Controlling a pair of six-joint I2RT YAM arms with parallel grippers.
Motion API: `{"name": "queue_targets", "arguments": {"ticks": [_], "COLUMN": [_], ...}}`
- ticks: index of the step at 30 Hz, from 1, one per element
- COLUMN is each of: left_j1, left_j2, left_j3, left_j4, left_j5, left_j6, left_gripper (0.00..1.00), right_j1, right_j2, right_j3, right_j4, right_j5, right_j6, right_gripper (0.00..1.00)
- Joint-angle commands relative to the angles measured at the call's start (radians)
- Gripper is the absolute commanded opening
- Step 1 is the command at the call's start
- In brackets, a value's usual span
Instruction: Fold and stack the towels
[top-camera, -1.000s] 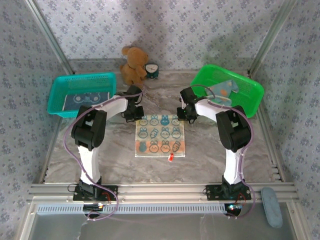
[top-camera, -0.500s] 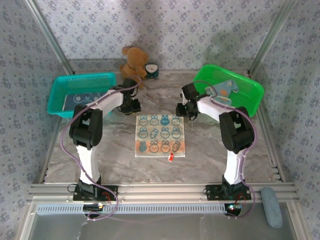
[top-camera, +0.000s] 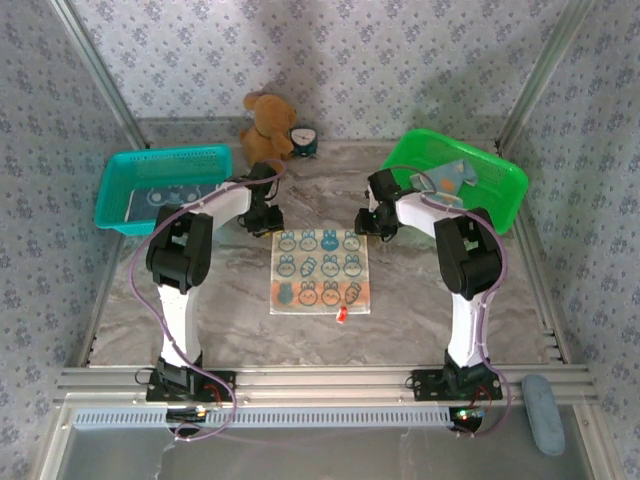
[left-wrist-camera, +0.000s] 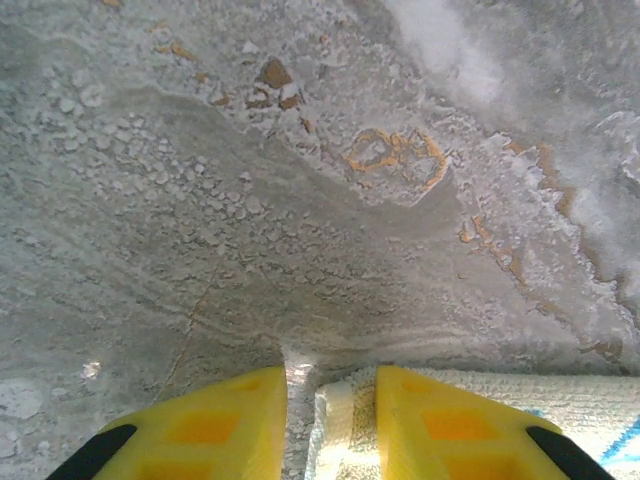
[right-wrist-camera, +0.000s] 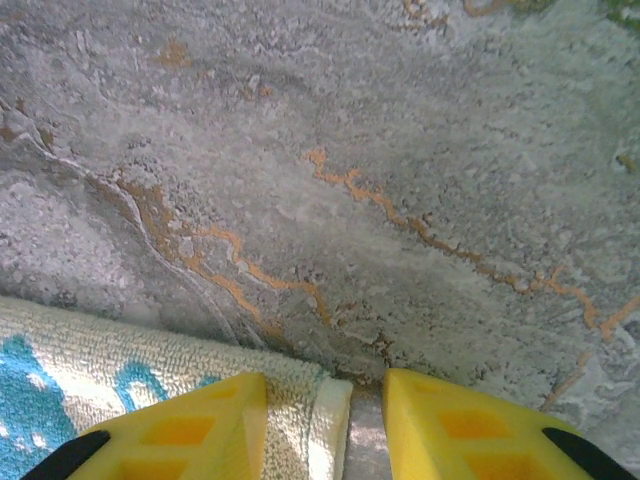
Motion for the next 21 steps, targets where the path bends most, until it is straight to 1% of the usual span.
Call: {"name": "queue_targets", "arguments": {"ticks": [1,9,14,17,19,20,21], "left_j1": [0.000,0.000,-0.006,-0.013,-0.017,-0.017,-0.017], "left_j2": [0.015,0.011,0.018,0.020,0.023,0.024,0.025], "left_j3": [-0.019,-0.025,-0.025,-0.024,-0.022,-0.022,-0.022], "left_j4": [-0.023,-0.023,0.009,0.014,0.013,0.013,0.014], "left_j5": [0.015,0.010,0.021,0.021,0.023,0.022,0.023], "left_j6": [0.020,0.024,0.020,0.018,0.017,0.016,0.015], "left_gripper": [0.29,0.30,0.20,0.17,0.17,0.16,0.14], "right_j1": [0.001,0.026,0.032,0.032,0.033,0.033,0.032], "right_j2": [0.031,0.022,0.036,0.041,0.039,0.039,0.039], "right_j3": [0.022,0.040,0.044,0.037,0.033,0.033,0.033], "right_j4": [0.001,-0.002,-0.006,-0.004,-0.001,-0.001,-0.001], "right_j5": [-0.015,-0.010,-0.007,-0.007,-0.006,-0.004,-0.004], "right_j6": [0.007,0.006,0.006,0.006,0.005,0.004,0.003], "right_gripper": [0.37,0.35,0.34,0.29,0.25,0.22,0.16]}}
